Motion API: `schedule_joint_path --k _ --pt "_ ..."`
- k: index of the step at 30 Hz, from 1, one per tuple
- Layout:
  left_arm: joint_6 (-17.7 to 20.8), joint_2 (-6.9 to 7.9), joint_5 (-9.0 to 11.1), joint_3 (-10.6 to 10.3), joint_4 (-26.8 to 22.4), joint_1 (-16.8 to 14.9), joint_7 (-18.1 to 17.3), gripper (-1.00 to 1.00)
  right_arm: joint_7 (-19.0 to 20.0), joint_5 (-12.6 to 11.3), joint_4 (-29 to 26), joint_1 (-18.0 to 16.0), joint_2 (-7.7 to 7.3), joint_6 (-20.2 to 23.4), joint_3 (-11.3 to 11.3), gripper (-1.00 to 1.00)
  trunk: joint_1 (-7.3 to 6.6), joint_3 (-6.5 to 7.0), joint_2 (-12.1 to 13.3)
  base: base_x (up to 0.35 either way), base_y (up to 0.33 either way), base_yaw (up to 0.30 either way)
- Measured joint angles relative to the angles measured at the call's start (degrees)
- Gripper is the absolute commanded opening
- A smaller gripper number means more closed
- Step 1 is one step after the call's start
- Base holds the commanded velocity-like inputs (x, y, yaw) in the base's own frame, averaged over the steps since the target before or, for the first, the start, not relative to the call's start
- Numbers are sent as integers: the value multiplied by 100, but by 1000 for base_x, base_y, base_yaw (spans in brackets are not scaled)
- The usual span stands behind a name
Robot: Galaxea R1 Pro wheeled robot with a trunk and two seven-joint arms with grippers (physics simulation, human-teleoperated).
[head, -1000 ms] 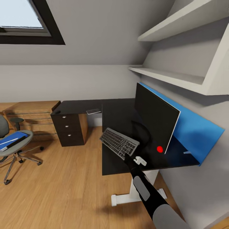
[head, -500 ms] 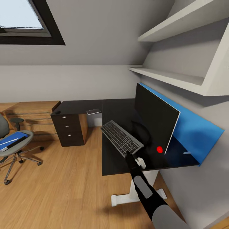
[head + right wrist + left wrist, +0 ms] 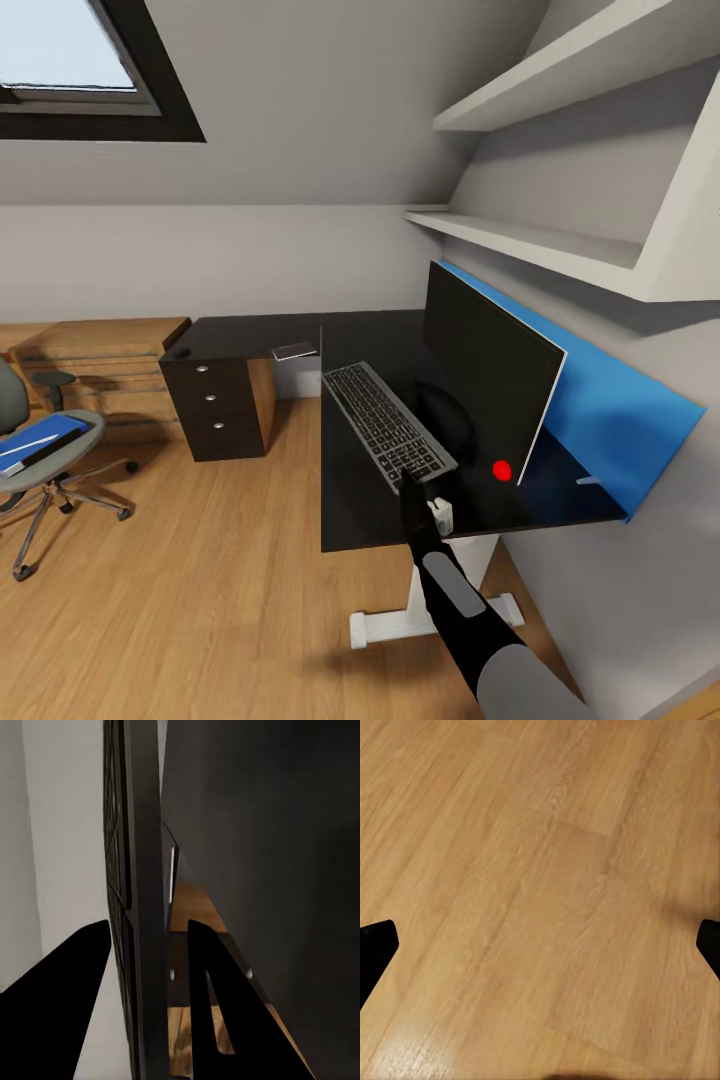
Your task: In the bedroom, organize the workspace by keeping the computer under the desk, ensuring the monitor is on the desk, placing the keyboard on the desk next to the monitor, placing the mouse on the desk next to the keyboard, moving the folder from the swivel chair onto the desk next to the mouse, stacking the notebook on top of the folder with the pen on top of the notebook, and positioning the swivel chair next to the desk.
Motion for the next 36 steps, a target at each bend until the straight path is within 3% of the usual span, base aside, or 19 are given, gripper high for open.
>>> schedule_joint_path --k 26,36 --pt "-11 8 3 3 -2 -1 -10 100 -5 -133 381 13 0 5 5 -100 -2 0 0 155 289 -15" --pt "-3 9 5 0 4 -5 -1 100 0 -333 404 13 0 -20 -18 -100 0 -31 0 33 49 -194"
